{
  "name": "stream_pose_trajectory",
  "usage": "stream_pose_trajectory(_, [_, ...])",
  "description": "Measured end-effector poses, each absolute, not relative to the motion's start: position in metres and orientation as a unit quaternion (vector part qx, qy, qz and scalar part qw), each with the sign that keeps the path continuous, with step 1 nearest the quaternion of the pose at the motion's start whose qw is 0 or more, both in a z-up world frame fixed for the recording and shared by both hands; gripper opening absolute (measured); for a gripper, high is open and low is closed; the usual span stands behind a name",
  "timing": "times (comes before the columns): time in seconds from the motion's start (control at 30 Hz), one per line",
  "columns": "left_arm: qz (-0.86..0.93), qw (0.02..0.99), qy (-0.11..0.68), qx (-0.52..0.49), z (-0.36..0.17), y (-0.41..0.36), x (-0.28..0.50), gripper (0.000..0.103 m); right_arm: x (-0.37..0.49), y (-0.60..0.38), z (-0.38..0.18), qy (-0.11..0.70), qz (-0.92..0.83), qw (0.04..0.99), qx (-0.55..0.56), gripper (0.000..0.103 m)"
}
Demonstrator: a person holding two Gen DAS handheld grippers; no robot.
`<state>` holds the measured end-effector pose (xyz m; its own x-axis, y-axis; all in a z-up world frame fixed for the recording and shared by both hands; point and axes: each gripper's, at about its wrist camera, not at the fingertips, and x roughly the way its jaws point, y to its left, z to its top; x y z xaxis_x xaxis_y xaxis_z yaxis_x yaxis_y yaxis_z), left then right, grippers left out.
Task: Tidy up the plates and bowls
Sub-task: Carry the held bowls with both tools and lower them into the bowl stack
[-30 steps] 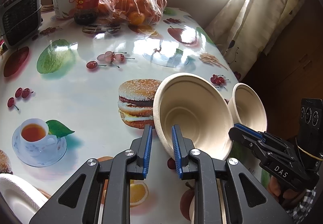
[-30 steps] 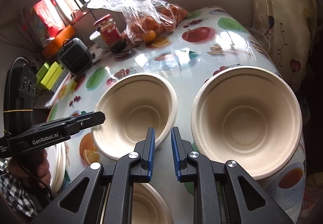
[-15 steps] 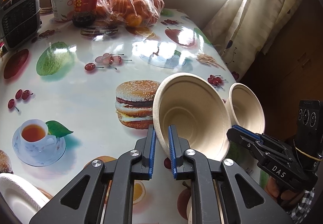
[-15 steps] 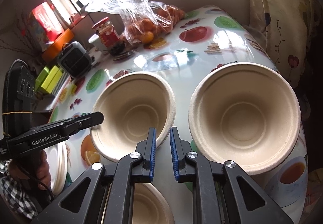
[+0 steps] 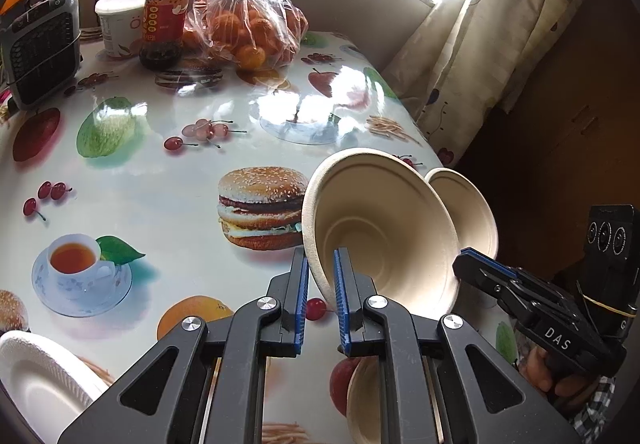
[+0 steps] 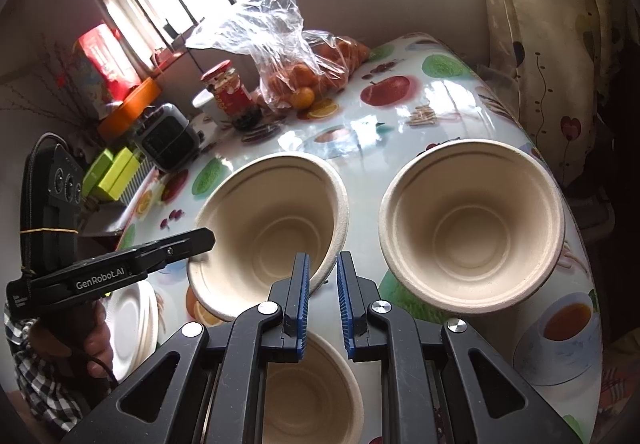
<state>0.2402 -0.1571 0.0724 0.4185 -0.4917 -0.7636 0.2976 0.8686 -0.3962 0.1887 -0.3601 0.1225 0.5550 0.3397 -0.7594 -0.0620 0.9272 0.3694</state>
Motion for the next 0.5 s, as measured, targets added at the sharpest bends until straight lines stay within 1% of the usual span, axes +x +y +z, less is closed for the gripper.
stream_pose_trajectory(0.5, [-0.259, 0.839, 0.470, -0.094, 0.089, -0.153, 0.203, 0.013, 0.139, -0.357, 0.148, 0.427, 0.111, 0.884, 0.153, 0.014])
